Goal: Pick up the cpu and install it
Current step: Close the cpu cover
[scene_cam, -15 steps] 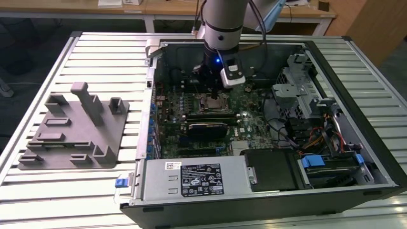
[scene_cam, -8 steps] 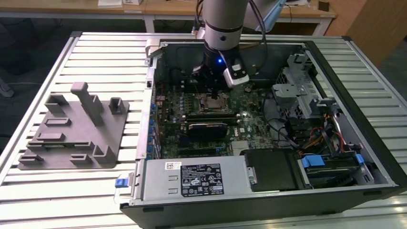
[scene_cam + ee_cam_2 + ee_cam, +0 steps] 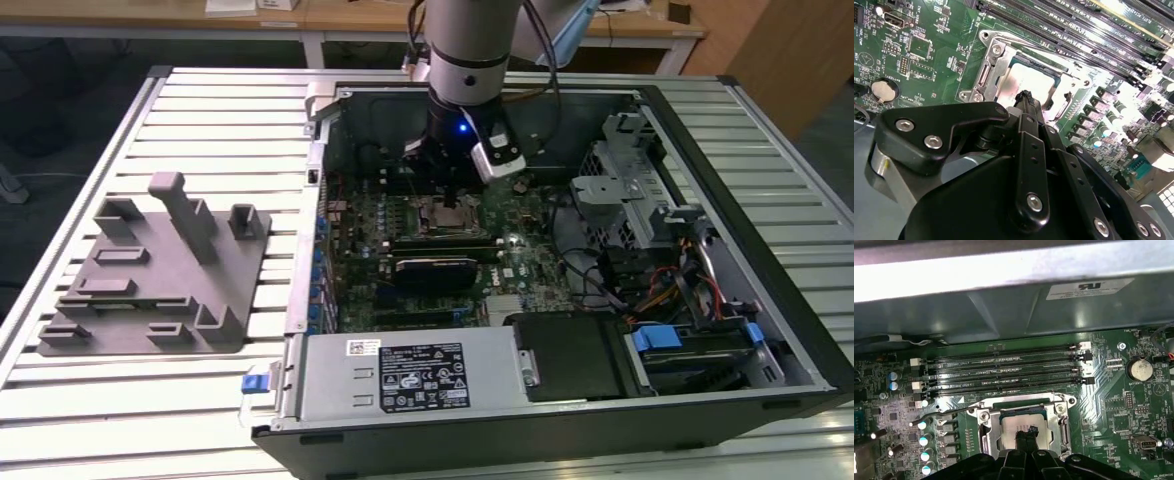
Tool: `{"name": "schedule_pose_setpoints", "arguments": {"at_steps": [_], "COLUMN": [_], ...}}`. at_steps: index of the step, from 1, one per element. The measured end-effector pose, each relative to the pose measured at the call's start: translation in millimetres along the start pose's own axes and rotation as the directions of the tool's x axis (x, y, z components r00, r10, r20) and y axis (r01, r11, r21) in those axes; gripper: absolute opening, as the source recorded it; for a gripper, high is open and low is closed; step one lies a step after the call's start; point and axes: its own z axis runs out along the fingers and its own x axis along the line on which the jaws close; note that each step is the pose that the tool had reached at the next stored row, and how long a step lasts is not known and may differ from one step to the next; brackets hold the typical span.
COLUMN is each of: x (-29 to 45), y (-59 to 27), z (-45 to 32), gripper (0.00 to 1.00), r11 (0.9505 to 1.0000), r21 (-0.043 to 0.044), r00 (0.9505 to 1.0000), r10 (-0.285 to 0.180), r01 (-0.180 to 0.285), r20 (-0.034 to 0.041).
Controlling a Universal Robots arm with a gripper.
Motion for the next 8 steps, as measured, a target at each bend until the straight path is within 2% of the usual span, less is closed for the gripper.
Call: {"name": "schedule_pose_setpoints", "arguments": {"at_steps": [8], "x": [0.1], "y": [-4.3], "z": [0.0], "gripper": [0.11], "r11": [1.0], "r21": [0.0], "r00": [1.0], "r10": [0.0], "r01": [0.0], "r20": [0.0]}}
